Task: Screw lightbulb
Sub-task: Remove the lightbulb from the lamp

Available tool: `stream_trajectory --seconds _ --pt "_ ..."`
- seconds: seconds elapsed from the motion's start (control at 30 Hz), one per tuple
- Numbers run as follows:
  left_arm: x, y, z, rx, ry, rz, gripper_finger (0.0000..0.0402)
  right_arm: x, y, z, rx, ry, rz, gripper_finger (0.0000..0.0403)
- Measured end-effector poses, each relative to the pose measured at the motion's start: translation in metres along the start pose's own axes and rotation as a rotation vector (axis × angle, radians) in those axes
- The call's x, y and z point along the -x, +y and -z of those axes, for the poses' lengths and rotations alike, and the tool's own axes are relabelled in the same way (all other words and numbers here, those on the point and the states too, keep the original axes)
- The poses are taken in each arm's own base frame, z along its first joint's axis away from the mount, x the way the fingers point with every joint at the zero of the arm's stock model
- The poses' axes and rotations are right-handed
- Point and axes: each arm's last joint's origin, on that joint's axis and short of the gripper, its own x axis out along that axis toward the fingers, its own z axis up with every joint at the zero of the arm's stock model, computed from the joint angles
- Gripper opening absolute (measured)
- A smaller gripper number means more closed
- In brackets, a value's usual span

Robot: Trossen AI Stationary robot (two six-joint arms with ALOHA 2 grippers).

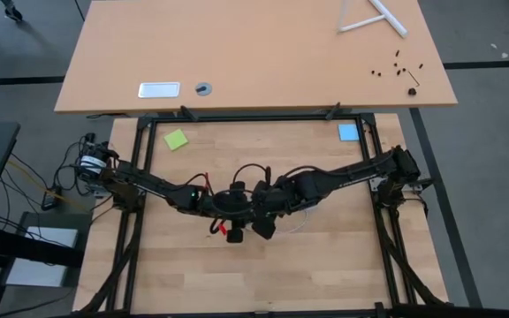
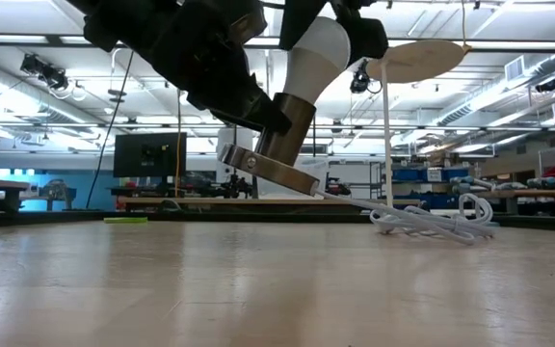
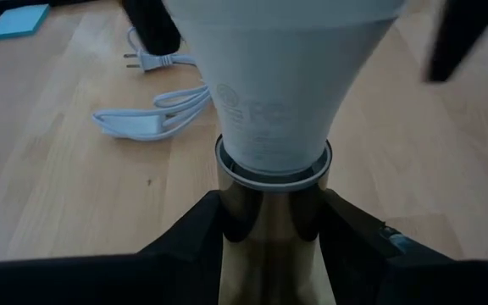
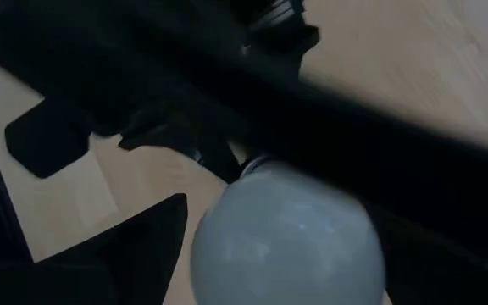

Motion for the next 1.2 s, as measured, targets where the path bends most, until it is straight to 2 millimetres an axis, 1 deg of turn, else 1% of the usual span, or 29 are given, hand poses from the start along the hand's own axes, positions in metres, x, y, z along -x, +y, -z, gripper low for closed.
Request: stream_trajectory --seconds 0.1,0.33,0.5,0.6,0.7,0.87,1.03,1.1,1.17,1.2 --pt "0.0 0.0 0.0 0.0 0.0 0.0 0.015 0.0 -0.003 -0.001 -0.022 0.001 0.009 0.0333" --pt "0.0 0.0 0.001 0.002 0.008 -0.003 0.015 -0.003 -0.003 -0.001 0.001 0.014 0.021 0.0274" --pt "0.0 0.0 0.001 0.002 0.008 -0.006 0.015 -0.003 -0.005 -0.001 0.098 0.022 0.024 0.0276" --pt "0.0 0.0 0.001 0.002 0.007 -0.005 0.015 -0.003 -0.005 -0.001 0.223 0.039 0.006 0.0282" --pt "0.0 0.0 0.001 0.003 0.007 -0.002 0.015 -0.003 -0.005 0.0 0.393 0.044 0.0 0.028" --pt "0.0 0.0 0.001 0.007 0.007 -0.002 0.015 -0.003 -0.004 -0.001 0.755 0.04 -0.007 0.0281" --pt "0.0 0.001 0.001 0.002 0.009 -0.008 0.015 -0.002 -0.001 0.002 1.125 0.026 0.024 0.0283" --pt "0.0 0.001 0.001 0.0 0.009 -0.008 0.015 -0.002 0.002 0.005 1.206 0.022 0.046 0.0286" --pt "0.0 0.001 0.001 -0.003 0.008 -0.008 0.015 -0.001 0.005 0.008 1.216 0.012 0.085 0.0295" --pt "0.0 0.001 0.001 -0.006 0.006 -0.008 0.015 0.0 0.008 0.01 1.193 0.001 0.111 0.0301"
